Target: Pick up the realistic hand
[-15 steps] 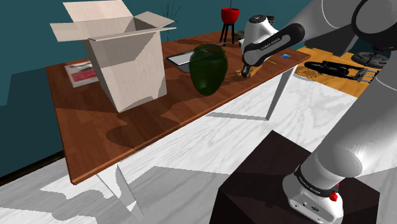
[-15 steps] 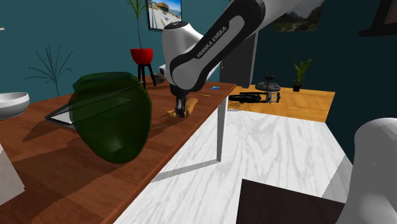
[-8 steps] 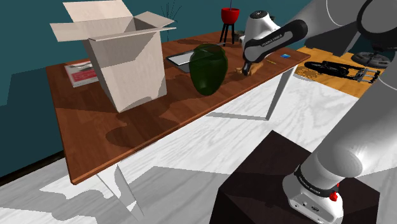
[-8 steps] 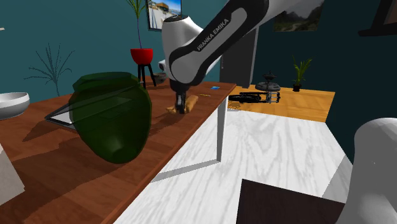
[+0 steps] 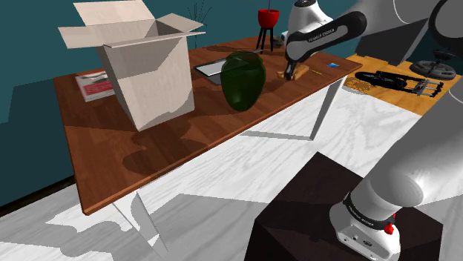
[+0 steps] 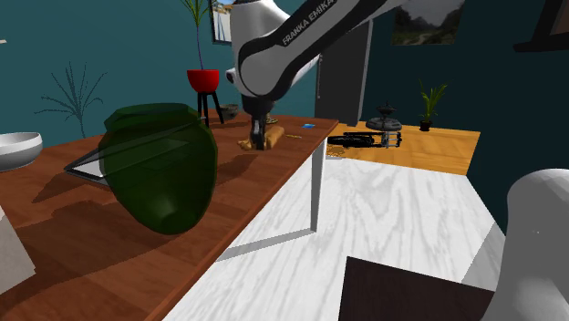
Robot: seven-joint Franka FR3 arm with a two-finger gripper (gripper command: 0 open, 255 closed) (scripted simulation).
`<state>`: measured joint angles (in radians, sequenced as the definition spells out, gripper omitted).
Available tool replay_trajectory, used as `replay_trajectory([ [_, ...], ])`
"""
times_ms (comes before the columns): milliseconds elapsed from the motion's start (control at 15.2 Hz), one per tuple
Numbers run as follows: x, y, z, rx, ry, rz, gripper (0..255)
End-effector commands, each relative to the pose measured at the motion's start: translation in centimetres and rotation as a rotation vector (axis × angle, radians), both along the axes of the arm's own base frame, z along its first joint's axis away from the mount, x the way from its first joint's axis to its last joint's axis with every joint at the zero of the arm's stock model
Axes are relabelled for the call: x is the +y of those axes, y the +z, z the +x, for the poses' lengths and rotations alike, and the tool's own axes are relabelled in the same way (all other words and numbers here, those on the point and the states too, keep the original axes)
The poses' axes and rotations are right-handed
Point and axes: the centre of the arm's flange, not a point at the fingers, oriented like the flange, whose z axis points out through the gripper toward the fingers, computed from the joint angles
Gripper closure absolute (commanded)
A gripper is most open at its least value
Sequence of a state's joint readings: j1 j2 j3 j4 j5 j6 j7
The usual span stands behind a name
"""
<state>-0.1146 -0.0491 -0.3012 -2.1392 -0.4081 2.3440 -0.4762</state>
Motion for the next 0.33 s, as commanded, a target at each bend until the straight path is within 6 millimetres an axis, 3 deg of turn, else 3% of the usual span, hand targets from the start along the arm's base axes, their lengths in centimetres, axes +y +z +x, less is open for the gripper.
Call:
replay_trajectory([
  [0,0.0,1.1,0.1,-0.001,0.0,0.0,255],
  [264,0.0,2.3,0.1,-0.001,0.0,0.0,255],
])
